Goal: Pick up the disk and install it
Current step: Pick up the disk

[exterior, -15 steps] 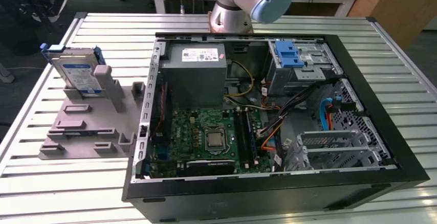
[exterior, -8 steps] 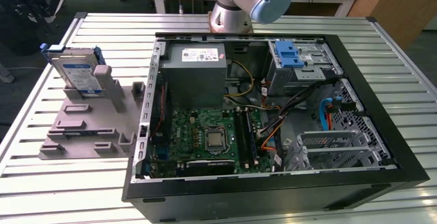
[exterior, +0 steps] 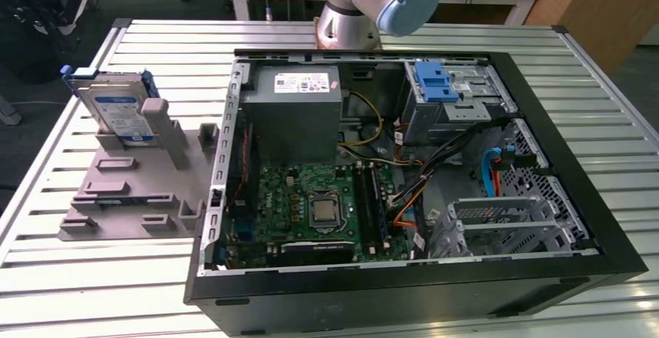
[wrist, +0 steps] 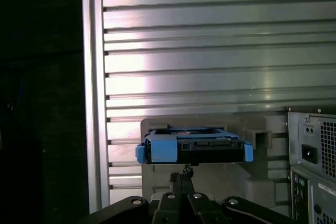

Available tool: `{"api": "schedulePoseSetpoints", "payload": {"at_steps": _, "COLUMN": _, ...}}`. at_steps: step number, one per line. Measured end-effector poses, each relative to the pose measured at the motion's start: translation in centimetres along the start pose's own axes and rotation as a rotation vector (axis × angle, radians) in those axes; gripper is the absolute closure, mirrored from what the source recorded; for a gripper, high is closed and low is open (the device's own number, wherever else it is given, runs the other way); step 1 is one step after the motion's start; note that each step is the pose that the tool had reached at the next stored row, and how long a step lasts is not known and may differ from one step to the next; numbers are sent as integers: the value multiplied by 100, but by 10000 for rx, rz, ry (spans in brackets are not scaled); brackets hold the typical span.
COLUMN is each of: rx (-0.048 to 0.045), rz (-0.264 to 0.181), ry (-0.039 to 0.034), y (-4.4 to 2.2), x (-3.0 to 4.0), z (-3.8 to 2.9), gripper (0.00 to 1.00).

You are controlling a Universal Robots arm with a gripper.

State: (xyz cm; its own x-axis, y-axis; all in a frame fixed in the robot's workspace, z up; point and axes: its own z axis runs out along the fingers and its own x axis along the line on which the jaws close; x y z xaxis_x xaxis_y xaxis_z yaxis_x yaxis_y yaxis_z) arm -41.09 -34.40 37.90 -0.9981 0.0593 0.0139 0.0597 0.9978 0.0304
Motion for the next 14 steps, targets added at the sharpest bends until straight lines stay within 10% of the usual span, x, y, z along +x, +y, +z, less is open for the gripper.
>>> {"api": "schedulePoseSetpoints", "payload": {"at_steps": 14, "rx": 2, "rz": -163, "ry": 6, "y": 0, "x": 3, "z": 0, "gripper": 89}}
